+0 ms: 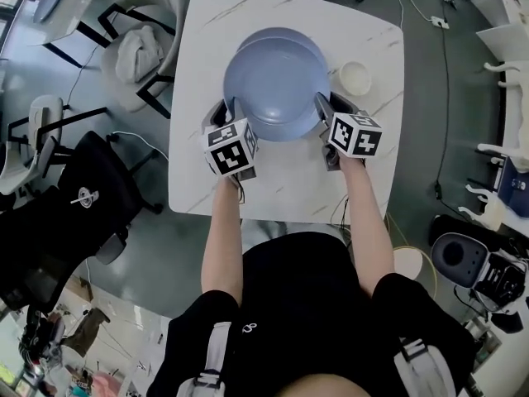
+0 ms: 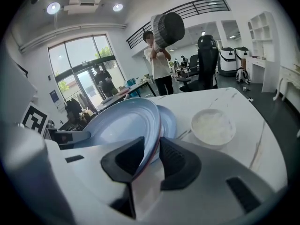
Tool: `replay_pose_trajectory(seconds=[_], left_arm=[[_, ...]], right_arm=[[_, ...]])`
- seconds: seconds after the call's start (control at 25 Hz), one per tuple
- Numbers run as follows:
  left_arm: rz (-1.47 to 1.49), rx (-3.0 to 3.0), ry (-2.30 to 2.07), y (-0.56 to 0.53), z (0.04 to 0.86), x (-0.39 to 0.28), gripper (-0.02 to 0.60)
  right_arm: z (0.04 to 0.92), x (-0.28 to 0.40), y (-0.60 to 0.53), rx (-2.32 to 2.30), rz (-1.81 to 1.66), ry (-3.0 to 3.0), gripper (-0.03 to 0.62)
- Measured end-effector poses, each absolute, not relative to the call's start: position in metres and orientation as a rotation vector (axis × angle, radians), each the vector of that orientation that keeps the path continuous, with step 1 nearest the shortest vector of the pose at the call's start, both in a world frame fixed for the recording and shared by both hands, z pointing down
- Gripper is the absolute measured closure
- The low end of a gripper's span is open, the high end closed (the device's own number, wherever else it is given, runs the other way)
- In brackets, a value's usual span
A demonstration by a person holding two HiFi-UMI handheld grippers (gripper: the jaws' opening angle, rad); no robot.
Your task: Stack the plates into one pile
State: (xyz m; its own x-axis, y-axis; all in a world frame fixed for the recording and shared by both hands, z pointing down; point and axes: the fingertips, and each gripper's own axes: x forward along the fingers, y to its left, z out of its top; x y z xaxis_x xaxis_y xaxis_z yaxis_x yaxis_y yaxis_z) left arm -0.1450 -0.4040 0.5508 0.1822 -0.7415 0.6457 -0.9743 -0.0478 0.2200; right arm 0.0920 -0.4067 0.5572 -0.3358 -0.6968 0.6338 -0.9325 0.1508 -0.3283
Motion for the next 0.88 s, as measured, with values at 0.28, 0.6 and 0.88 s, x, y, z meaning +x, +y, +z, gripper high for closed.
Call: replay_pose_trajectory(seconds=[0.28,0.6,0.88], left_arm=[[0.529,1.821,-1.606,-0.447,0.572,-0.131,0.485],[0.575,1.836,-1.691,-0.461,0.566,-0.137,0.514],[0.409,1.982,-1.689,-0.440,0.514,-0.131,0.561]], right_arm=[[0.580,0.106,-0.450,1.548,1.019,-2.089,0.482],[0.580,0.107,-0.461,1.570,0.875,-2.108,0.422],[0.539,0.102,-0.434,1.725,0.783,-2.139,0.476]])
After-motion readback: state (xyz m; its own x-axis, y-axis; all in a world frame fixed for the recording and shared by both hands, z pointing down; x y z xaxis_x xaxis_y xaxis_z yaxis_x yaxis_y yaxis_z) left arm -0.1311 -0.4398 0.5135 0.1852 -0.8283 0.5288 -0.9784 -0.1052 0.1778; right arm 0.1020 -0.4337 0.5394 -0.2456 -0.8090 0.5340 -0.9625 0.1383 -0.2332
